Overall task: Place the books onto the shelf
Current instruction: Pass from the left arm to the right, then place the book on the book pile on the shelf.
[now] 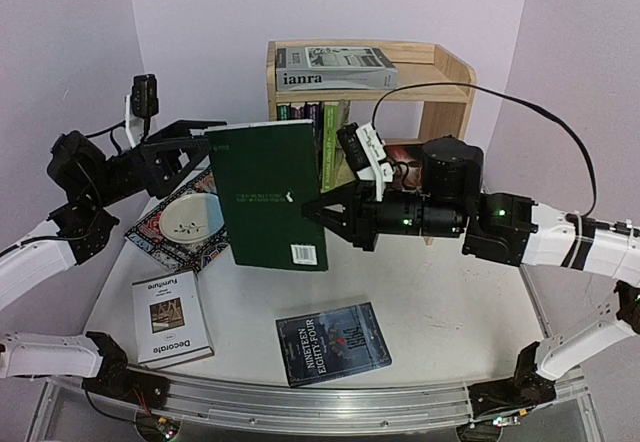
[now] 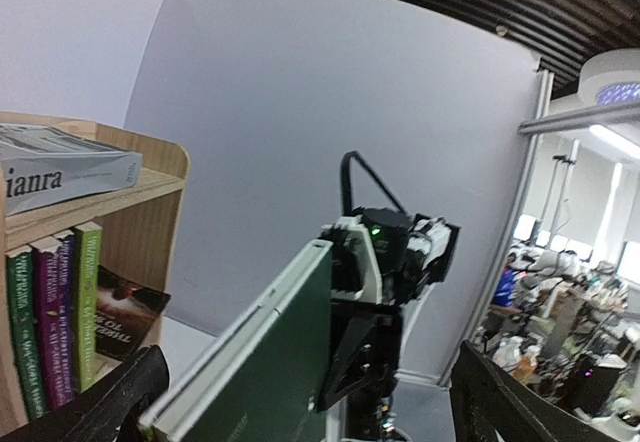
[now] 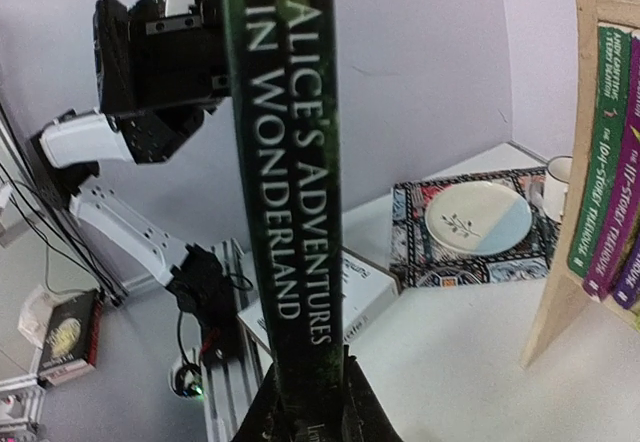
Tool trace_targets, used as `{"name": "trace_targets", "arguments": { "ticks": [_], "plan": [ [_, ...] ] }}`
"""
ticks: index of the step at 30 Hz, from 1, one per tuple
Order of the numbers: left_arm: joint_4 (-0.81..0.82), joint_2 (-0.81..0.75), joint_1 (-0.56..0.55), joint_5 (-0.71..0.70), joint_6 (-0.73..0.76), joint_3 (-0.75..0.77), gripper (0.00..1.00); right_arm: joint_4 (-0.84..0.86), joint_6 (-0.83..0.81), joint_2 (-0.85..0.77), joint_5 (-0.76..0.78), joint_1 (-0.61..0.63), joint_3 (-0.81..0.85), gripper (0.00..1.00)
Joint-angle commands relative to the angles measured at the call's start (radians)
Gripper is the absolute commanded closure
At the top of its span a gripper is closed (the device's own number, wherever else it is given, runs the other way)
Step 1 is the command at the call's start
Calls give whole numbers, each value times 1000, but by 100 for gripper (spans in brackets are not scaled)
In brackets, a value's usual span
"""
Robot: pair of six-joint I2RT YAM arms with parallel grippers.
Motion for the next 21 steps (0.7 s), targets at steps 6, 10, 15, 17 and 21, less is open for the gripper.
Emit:
{"name": "trace_targets", "arguments": {
  "ticks": [6, 10, 15, 17, 21],
  "plan": [
    [-438, -174, -3, -273, 477, 57, 0, -489, -607, -288, 117, -9, -28, 100],
    [-541, -156, -3, -305, 541, 98, 0, -658, -739, -301, 301, -9, 3, 100],
    [-552, -137, -4, -304, 543, 96, 1, -683, -906, -321, 577, -9, 33, 100],
    [-554, -132, -2, -304, 543, 96, 1, -673, -965, -312, 659, -9, 83, 100],
    [-558, -133, -3, -299, 539, 98, 0, -649, -1107, -274, 799, -9, 150, 100]
  ]
}}
